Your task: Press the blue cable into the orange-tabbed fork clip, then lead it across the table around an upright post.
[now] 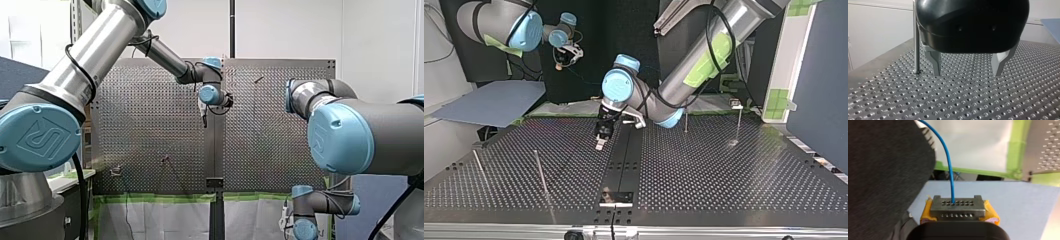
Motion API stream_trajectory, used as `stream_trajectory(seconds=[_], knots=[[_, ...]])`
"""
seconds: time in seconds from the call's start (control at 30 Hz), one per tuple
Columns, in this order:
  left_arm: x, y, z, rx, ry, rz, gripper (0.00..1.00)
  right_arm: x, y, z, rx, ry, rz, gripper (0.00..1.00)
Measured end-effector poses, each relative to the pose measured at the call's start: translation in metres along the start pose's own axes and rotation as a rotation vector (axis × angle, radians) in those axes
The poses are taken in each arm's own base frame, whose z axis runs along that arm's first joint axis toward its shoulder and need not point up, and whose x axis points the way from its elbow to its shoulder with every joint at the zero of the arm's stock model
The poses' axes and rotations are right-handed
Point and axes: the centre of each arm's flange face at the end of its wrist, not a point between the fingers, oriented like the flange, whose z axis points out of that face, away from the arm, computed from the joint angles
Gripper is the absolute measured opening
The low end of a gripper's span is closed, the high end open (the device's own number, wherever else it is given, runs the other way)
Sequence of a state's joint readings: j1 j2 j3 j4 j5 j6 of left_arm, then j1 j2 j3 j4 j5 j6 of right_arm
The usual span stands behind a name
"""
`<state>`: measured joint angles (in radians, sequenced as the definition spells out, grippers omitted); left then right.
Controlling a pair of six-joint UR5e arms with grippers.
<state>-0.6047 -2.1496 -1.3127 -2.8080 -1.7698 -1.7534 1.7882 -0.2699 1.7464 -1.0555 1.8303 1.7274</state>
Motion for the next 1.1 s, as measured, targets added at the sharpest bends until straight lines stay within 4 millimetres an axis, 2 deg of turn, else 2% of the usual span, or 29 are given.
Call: stream_trajectory(seconds=[0.6,0.93,1.1], knots=[[0.006,0.004,-0.003,-0.01,0.015,0.003,1.0,0.101,-0.026,0.021,0.065,0.145,0.033,0.0],[0.007,0.006,-0.004,-0.015,0.018,0.009,1.0,0.125,-0.034,0.02,0.086,0.156,0.033,0.0],[-0.009,0.007,-0.009,-0.045,-0.007,0.033,1.0,0.132,-0.035,0.019,0.087,0.156,0.033,0.0]])
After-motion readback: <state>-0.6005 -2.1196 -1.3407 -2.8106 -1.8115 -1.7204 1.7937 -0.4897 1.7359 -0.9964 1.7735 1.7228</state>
